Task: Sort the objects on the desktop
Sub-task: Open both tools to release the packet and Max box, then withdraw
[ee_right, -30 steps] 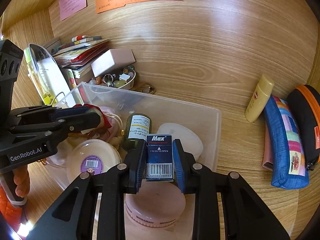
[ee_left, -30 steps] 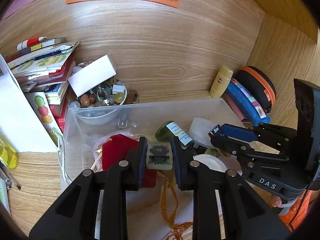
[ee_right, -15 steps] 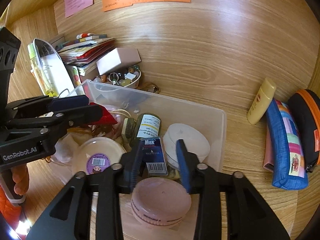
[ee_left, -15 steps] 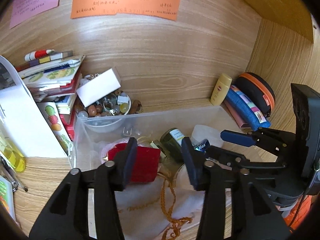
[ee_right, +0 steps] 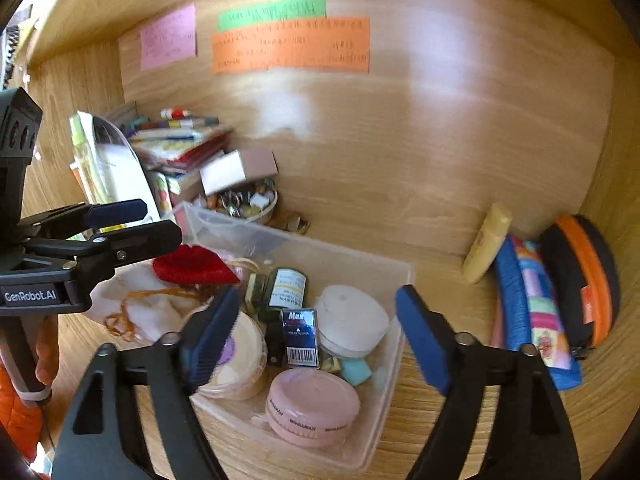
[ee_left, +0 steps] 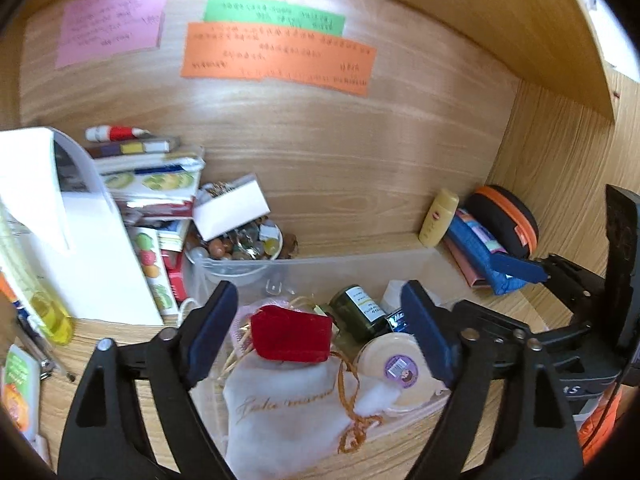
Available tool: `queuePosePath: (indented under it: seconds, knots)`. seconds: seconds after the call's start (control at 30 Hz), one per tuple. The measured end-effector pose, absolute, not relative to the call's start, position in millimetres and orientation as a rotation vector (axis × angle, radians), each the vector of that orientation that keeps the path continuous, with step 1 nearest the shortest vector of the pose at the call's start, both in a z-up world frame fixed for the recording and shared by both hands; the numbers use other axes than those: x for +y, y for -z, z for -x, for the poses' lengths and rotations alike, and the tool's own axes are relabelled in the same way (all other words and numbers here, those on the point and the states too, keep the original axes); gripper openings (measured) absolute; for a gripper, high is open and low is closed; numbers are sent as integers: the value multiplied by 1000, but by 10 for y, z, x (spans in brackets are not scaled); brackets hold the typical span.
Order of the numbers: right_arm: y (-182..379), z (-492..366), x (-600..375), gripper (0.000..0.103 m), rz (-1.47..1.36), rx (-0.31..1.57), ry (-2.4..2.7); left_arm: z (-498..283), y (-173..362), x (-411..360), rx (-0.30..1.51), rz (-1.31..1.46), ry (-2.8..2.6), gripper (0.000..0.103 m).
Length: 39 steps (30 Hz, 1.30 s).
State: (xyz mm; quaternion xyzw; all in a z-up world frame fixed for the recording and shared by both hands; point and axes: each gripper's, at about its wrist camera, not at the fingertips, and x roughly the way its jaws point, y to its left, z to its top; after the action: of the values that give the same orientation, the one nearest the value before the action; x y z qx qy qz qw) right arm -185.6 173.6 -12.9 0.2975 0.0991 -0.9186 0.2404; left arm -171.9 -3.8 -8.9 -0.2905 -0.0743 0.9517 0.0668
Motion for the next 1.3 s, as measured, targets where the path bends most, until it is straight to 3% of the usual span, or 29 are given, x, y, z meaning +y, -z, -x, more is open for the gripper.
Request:
queuePosePath:
  seconds: [0.23,0.87,1.3]
  knots:
    - [-6,1531,1771,83,-756,305,2532,1347,-77,-13,-186,809,-2964,97]
    - [11,955,1952,83,-787,168,2509,473,-156,170,-128,737,-3068,97]
    - [-8,727,1960,83,-773,185,2506,301,-122,294,-99,685,-3068,97]
